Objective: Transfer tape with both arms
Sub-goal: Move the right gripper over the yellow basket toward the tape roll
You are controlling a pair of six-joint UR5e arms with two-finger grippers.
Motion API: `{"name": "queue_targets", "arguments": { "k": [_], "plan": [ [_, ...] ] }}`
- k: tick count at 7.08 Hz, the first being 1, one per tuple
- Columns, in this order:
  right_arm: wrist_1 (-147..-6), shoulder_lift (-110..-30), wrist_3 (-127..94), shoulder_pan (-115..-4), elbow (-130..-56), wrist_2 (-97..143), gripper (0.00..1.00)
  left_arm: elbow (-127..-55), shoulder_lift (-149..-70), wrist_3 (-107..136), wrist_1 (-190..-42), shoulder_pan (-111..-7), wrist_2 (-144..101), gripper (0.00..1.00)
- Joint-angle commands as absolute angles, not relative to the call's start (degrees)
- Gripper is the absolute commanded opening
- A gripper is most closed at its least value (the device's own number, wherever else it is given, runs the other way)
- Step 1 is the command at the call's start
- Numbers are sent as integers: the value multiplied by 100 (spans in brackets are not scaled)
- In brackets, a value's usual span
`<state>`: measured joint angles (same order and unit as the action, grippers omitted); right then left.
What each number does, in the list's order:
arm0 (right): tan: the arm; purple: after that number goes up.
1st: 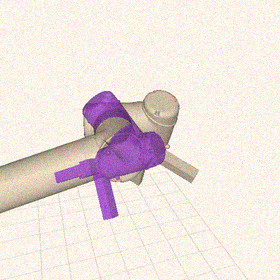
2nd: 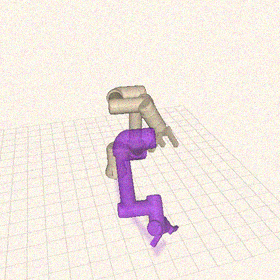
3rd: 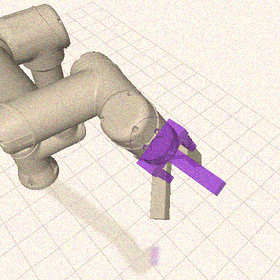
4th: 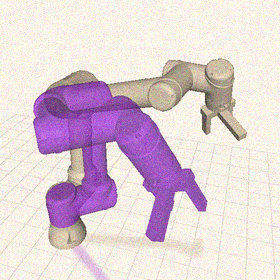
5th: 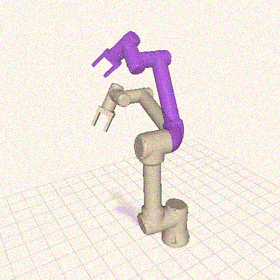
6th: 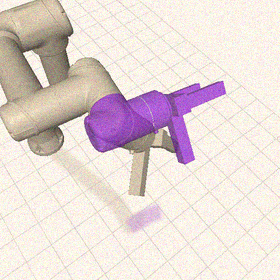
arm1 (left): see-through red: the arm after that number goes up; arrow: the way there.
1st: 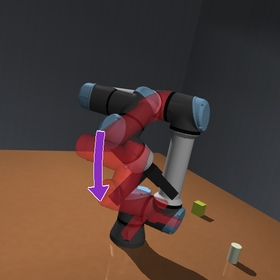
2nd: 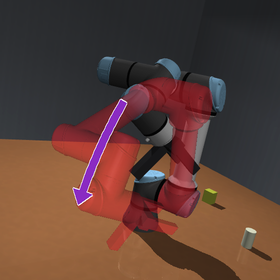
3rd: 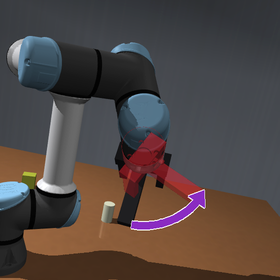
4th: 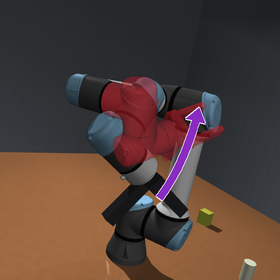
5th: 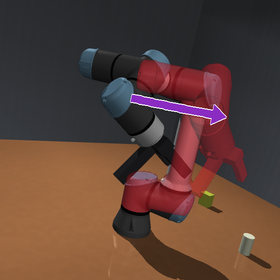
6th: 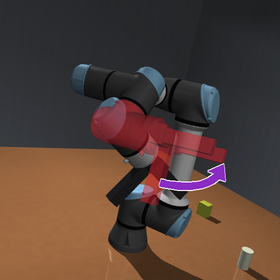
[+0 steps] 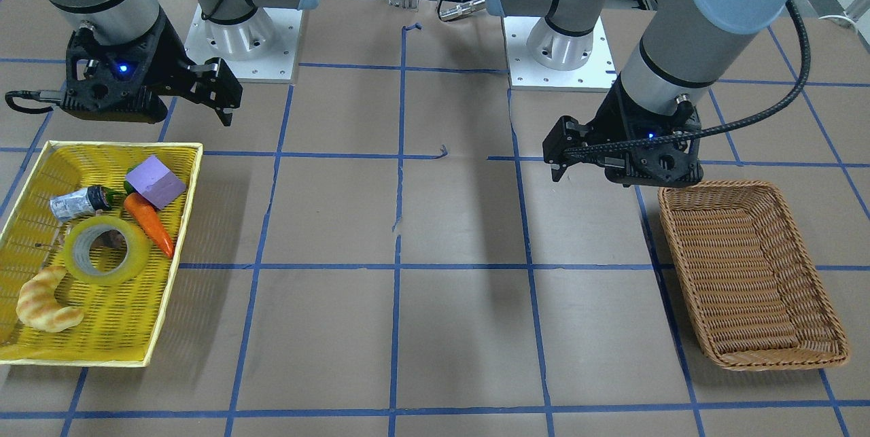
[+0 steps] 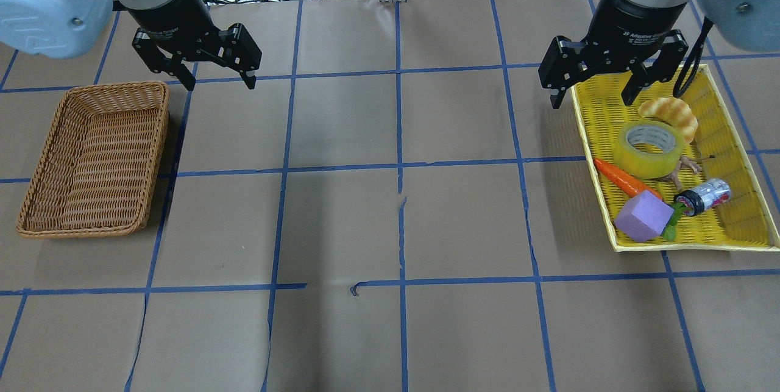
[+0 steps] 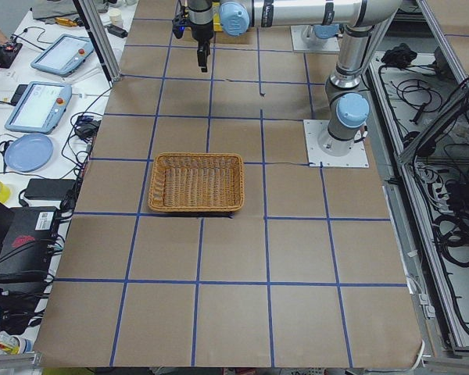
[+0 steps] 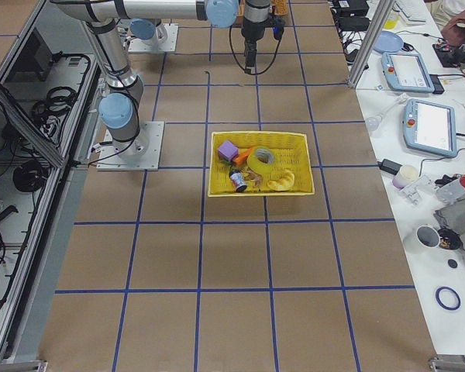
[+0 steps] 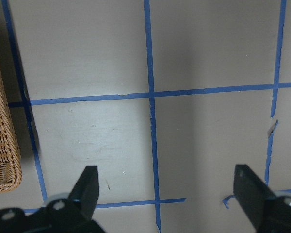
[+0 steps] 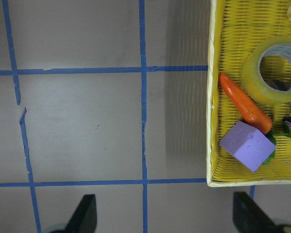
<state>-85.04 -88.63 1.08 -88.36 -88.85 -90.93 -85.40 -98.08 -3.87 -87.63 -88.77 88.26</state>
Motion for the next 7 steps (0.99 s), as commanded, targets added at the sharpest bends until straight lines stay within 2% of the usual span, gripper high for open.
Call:
{"name": "queue_targets", "arguments": {
  "k": [1, 3, 5, 7],
  "plan": [
    [-8500, -8833, 166, -8781, -8912, -9123, 100, -8543, -9809, -387, -8763, -8877, 8824, 100],
    [-8578, -8763, 359, -8493, -8912, -9123, 100, -8543, -9809, -387, -8763, -8877, 8824, 100],
    [-8674, -8404, 1690, -7344, -8921, -9088, 100, -8552, -9809, -387, -8763, -8877, 8824, 100],
    [-9627, -7817, 2406, -6814, -8982, -9323, 100, -8543, -9817, -387, -8763, -8877, 8816, 100]
  ]
}}
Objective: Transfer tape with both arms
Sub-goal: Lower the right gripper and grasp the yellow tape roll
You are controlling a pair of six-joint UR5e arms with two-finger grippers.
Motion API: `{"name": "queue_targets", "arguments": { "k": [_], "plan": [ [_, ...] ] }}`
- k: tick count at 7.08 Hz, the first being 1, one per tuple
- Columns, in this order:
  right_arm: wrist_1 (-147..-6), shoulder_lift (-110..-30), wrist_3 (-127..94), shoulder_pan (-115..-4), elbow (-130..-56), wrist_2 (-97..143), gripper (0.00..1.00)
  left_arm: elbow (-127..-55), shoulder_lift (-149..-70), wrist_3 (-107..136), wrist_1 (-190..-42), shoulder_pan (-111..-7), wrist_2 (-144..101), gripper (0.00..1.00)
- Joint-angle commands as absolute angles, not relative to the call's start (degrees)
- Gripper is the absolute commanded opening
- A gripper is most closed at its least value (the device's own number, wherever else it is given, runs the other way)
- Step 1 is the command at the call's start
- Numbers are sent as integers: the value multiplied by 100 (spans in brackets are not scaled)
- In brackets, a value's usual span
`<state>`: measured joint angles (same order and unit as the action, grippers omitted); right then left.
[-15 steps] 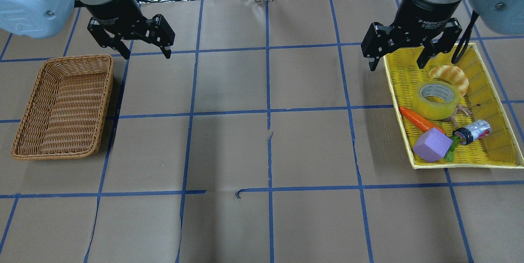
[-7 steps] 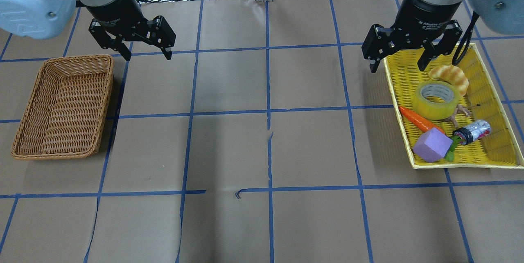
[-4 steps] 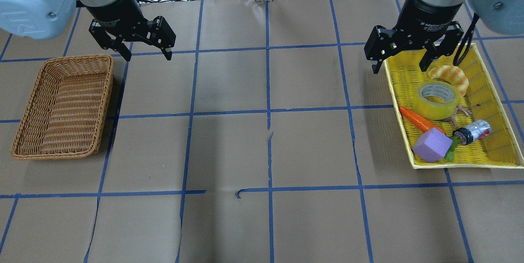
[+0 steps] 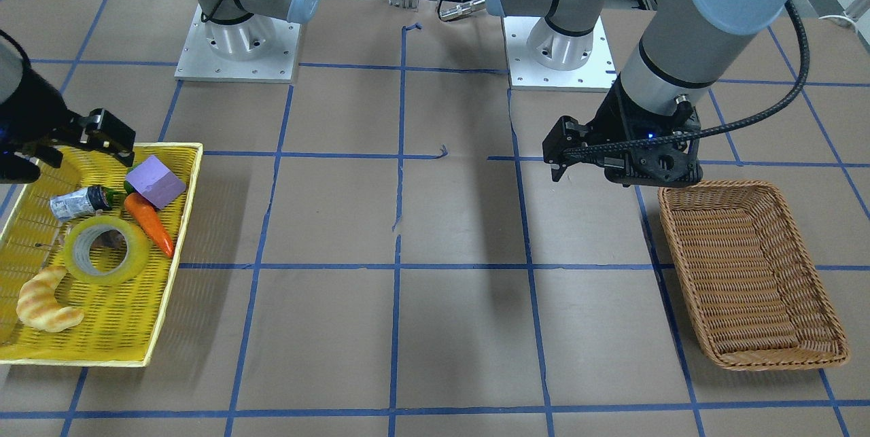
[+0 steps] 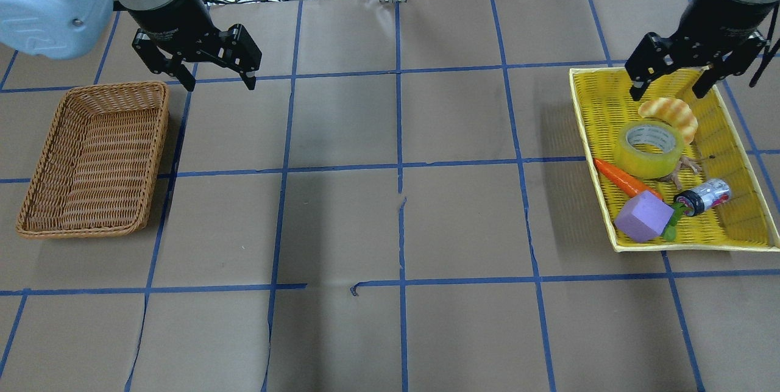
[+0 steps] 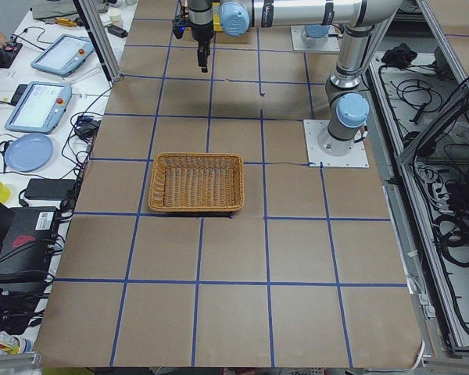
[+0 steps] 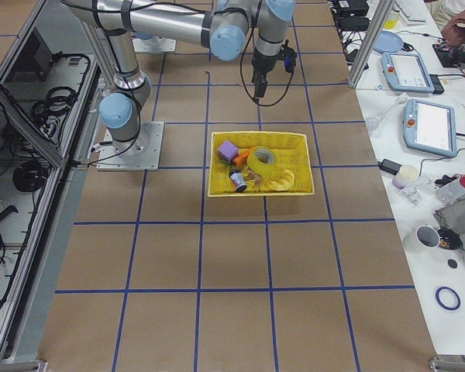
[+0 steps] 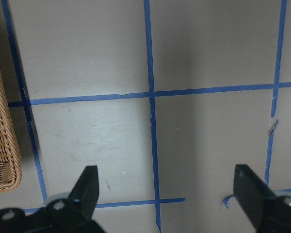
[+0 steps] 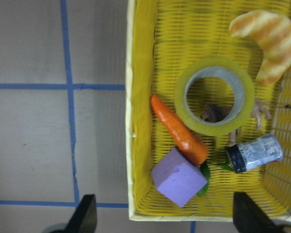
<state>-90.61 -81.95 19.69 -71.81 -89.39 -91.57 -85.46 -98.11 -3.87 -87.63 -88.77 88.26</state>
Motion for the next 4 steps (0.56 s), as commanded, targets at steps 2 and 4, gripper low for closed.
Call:
{"name": "queue_targets", "arguments": {
  "k": [2, 4],
  "plan": [
    [-10560, -7245, 2785, -6479, -9280, -9395, 100, -8552, -9852, -387, -8745, -8877, 8807, 100],
    [-11029, -6849, 2786, -6373, -9509, -9396, 100, -8552, -9870, -387, -8736, -8877, 8780, 100]
  ]
}}
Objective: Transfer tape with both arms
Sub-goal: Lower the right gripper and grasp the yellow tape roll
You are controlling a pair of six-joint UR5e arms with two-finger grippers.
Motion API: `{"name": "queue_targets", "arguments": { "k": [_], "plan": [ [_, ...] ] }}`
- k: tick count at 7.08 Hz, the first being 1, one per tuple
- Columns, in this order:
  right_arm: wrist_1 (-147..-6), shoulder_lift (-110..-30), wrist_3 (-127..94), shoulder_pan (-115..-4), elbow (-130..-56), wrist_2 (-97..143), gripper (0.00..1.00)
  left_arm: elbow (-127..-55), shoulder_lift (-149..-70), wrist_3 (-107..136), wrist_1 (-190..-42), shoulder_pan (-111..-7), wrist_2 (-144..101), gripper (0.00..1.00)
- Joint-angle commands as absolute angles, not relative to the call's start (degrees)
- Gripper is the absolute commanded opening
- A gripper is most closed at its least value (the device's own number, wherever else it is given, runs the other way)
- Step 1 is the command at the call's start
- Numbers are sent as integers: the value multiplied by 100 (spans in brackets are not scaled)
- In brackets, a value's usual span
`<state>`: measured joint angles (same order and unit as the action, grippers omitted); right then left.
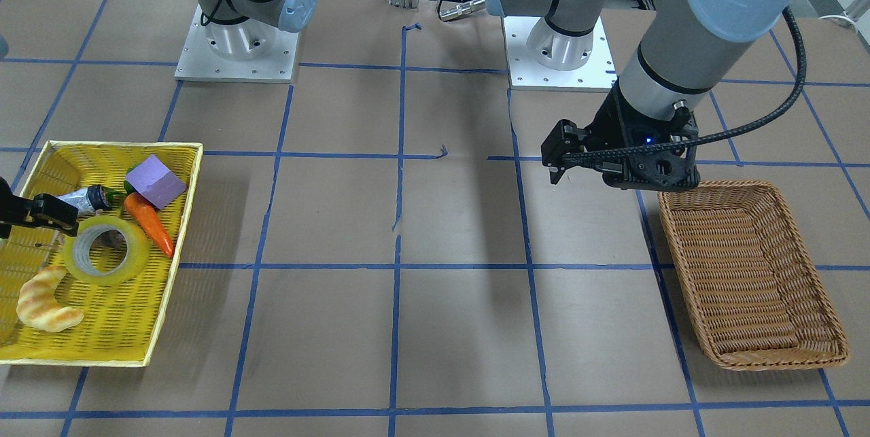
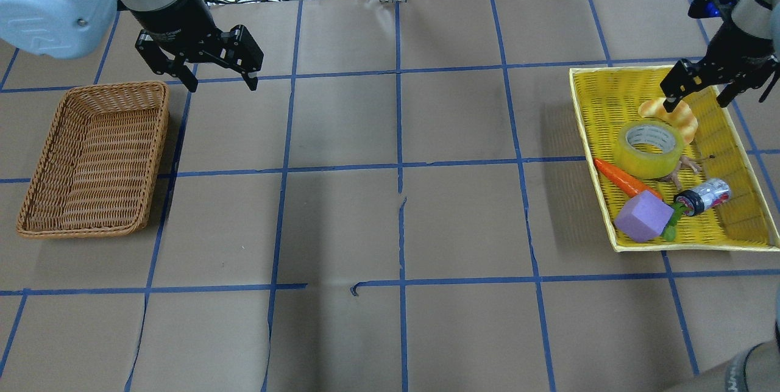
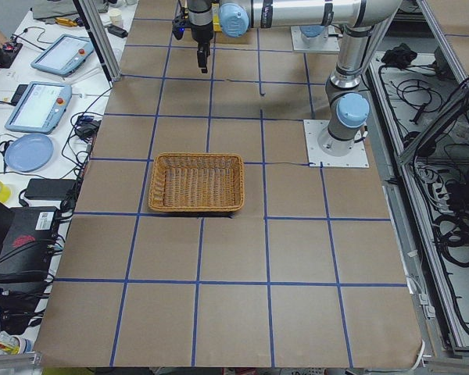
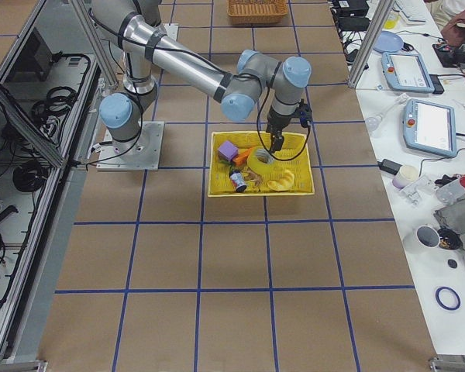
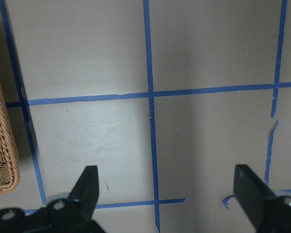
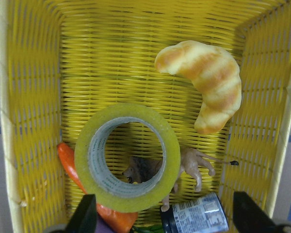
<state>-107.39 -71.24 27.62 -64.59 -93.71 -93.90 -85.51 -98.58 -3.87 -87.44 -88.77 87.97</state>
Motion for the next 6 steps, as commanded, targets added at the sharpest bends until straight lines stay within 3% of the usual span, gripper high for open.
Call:
{"name": "queue_targets", "arguments": {
  "k": [1, 2, 3, 4, 6],
  "plan": [
    [-11161, -6594, 2769, -6276, -9571, -9396, 100, -8552, -9870, -387, -8728, -8877, 8789, 100],
    [-11162, -6461, 2742, -6206, -9623, -9404, 100, -8552, -9879, -378, -8719, -8877, 8780, 100],
    [-11162, -6451, 2725, -6188, -9842, -9387, 60, -8552, -9879, -387, -8727, -8877, 8789, 100],
    [-11153, -6477, 2707, -6188, -9887, -9413, 1, -8552, -9870, -387, -8728, -8877, 8789, 100],
    [-11127, -6530, 2716, -6187, -9835, -9597, 0, -8552, -9870, -387, -8728, -8877, 8815, 100]
  ]
}}
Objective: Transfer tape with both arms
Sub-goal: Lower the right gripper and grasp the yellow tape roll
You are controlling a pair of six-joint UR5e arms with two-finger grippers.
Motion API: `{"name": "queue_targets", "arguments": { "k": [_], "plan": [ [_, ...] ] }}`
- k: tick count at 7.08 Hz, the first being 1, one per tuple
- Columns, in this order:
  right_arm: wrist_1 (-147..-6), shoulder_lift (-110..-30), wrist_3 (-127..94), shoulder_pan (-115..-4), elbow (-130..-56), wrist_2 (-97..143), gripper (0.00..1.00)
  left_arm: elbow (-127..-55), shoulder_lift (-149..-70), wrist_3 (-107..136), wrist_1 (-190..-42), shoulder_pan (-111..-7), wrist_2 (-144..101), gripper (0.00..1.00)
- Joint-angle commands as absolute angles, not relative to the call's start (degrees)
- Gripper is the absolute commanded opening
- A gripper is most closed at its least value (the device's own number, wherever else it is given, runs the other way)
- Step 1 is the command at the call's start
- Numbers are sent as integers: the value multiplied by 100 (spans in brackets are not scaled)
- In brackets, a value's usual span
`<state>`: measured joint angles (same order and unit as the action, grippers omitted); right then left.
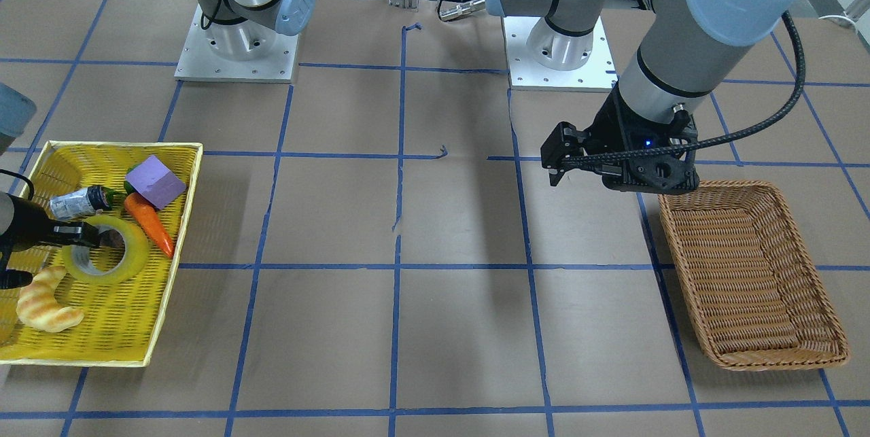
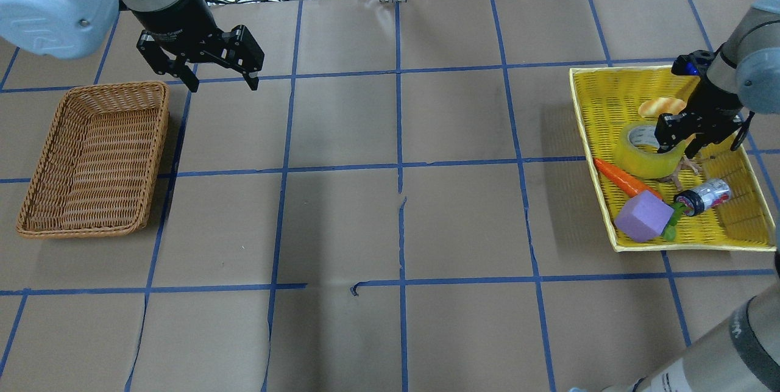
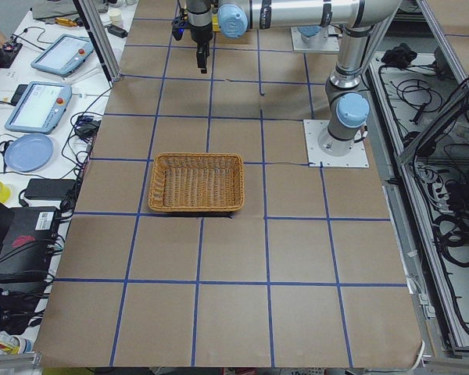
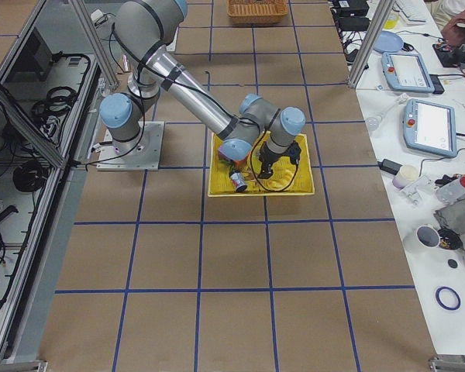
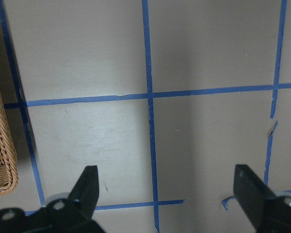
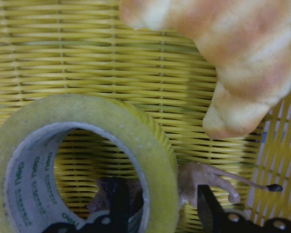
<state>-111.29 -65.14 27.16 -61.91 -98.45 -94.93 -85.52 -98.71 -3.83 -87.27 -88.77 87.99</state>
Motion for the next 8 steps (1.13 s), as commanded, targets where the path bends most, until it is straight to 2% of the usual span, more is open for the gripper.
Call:
{"name": "queue_targets", "arguments": {
  "k": [1, 4, 8],
  "plan": [
    [-11083, -6600, 2707, -6187, -9644, -9598, 0, -8552, -9879, -387, -8728, -8877, 8798, 100],
    [-10152, -7197, 2419, -6764, -8712, -9510, 0, -8552, -9879, -387, -8719, -8877, 8789, 100],
    [-10292, -7225, -162, -9048, -8762, -8608, 0, -8560, -9879, -387, -8701, -8868, 8807, 100]
  ]
}}
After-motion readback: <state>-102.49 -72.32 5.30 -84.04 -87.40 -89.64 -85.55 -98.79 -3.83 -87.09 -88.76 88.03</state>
